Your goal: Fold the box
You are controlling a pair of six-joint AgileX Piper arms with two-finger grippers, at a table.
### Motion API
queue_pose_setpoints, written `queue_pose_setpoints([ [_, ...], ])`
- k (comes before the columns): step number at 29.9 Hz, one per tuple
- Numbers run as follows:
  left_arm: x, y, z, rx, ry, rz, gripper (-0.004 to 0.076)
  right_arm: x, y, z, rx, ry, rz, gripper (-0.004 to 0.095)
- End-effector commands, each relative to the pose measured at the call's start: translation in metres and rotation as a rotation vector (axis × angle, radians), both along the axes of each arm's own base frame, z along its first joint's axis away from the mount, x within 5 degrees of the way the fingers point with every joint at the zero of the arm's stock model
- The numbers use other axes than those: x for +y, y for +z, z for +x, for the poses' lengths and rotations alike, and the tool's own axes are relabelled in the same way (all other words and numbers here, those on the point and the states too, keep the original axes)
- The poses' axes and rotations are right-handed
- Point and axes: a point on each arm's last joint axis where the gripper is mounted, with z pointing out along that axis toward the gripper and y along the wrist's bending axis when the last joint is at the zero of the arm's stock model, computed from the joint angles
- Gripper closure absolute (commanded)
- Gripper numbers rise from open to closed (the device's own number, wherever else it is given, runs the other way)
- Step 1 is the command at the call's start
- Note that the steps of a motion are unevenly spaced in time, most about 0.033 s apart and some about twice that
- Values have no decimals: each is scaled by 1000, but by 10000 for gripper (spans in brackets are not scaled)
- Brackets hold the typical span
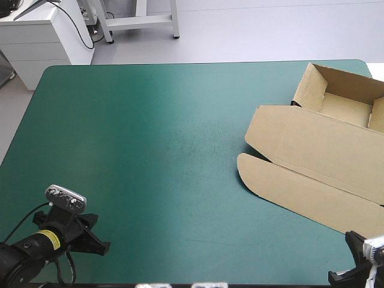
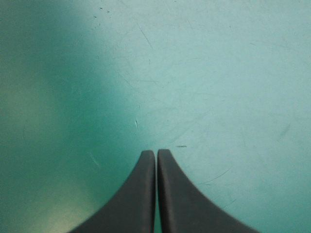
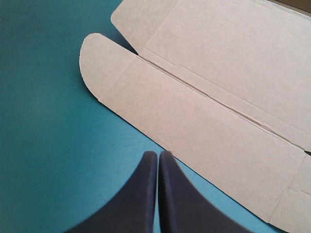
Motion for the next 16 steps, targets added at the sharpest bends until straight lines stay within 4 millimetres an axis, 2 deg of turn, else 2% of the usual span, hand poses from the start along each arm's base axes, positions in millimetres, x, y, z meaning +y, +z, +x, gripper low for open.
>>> queue_pose_setpoints([
  [1,-1,9,3,-54,-15,-11,731,1,13,10,-79,2,-15,910],
  [4,0,7,1,-26,-13,2,731,2,7,13,-66,3,-19,910],
  [12,1,4,-2,15,-10,22,731,5,-35,30,61,13,-50,910],
  [16,1,2,-3,43,-6,23,731,7,-45,36,69,17,-44,910],
])
